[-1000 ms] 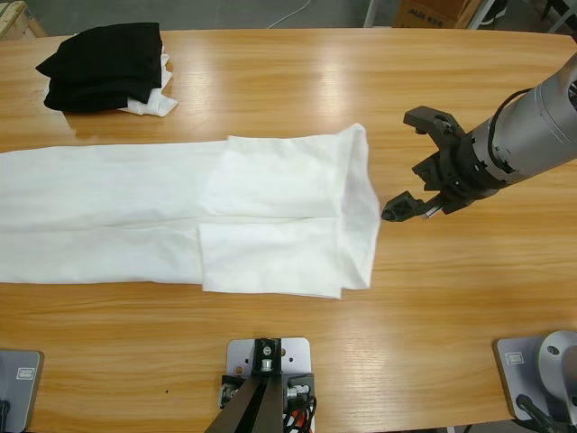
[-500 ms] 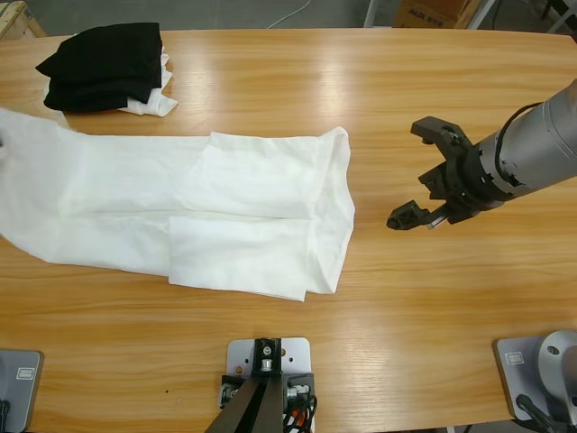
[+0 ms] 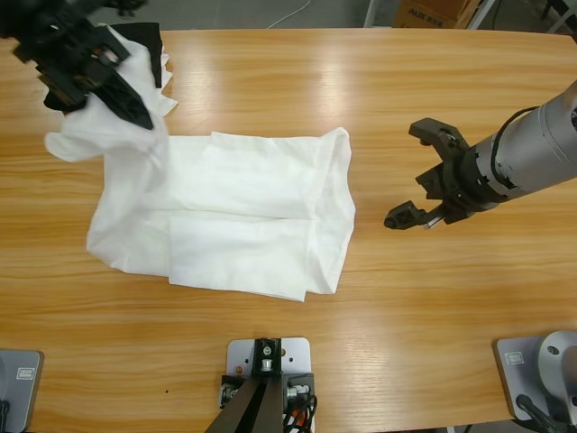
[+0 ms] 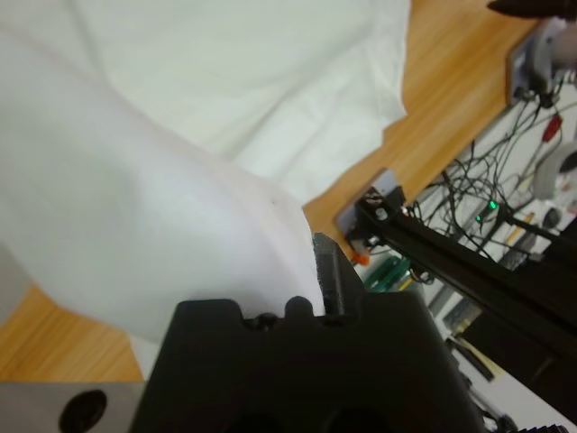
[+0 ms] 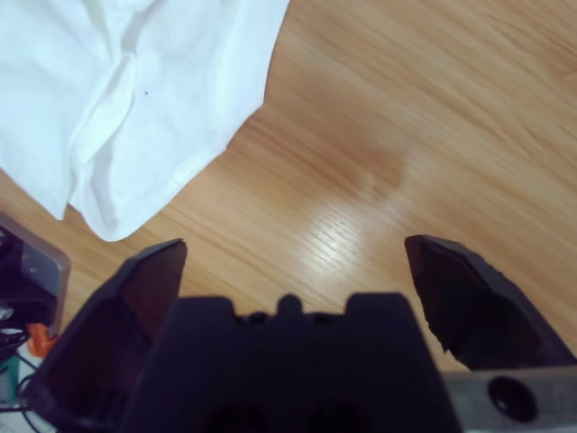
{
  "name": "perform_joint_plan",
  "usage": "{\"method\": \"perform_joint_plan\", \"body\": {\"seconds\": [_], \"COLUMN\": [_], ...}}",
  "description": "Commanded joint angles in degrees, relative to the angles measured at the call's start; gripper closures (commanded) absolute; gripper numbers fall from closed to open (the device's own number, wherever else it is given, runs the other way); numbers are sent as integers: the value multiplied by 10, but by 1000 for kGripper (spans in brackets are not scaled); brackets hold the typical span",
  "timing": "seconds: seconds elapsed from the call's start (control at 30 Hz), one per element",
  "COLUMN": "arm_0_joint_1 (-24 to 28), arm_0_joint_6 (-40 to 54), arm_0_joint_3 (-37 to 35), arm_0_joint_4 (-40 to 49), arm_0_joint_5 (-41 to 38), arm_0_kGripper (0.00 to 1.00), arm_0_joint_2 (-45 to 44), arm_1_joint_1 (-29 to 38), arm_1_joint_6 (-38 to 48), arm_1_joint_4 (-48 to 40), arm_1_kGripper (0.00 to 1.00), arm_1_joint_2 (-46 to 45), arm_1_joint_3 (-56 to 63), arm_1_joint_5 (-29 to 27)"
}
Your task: Fold clothes
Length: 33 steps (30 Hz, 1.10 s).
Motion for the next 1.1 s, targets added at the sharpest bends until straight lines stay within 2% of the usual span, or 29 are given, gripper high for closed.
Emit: {"method": "perform_joint_plan", "body": {"seconds": [0.03,0.27,0.4,0.47,0.5,0.53,0.57,0.6,0.73,0.93,1.0,1.07,1.1], "arm_0_joint_1": [-90,-130,-137,-140,-141,-144,-149,-152,-160,-157,-136,-119,-118], "arm_0_joint_6": [-16,-24,-24,-24,-26,-27,-29,-35,-44,-49,-30,17,21], "arm_0_joint_3": [-107,-156,-156,-185,-205,-227,-239,-243,-272,-260,-193,-42,76], "arm_0_joint_4": [86,86,86,85,85,85,85,85,84,86,86,55,-30], "arm_0_joint_5": [-54,-81,-73,-74,-74,-74,-74,-71,-73,-47,4,59,77], "arm_0_kGripper": [1000,1000,1000,1000,832,506,305,242,239,231,230,225,225], "arm_0_joint_2": [102,155,169,179,186,197,204,207,210,175,131,73,16], "arm_1_joint_1": [-7,-7,-7,-7,-7,-7,-7,-7,-7,-7,-6,12,34], "arm_1_joint_6": [1,2,2,2,2,2,2,2,3,4,1,-19,-35], "arm_1_joint_4": [-18,-31,-34,-33,-34,-34,-34,-34,-34,-31,-4,11,9], "arm_1_kGripper": [0,0,0,0,0,0,0,0,0,0,0,0,0], "arm_1_joint_2": [19,20,21,16,14,14,14,13,9,-3,-37,-66,-64], "arm_1_joint_3": [22,37,37,41,42,43,43,43,45,44,34,-3,-21], "arm_1_joint_5": [5,5,7,7,7,7,7,7,7,4,-25,-45,-65]}}
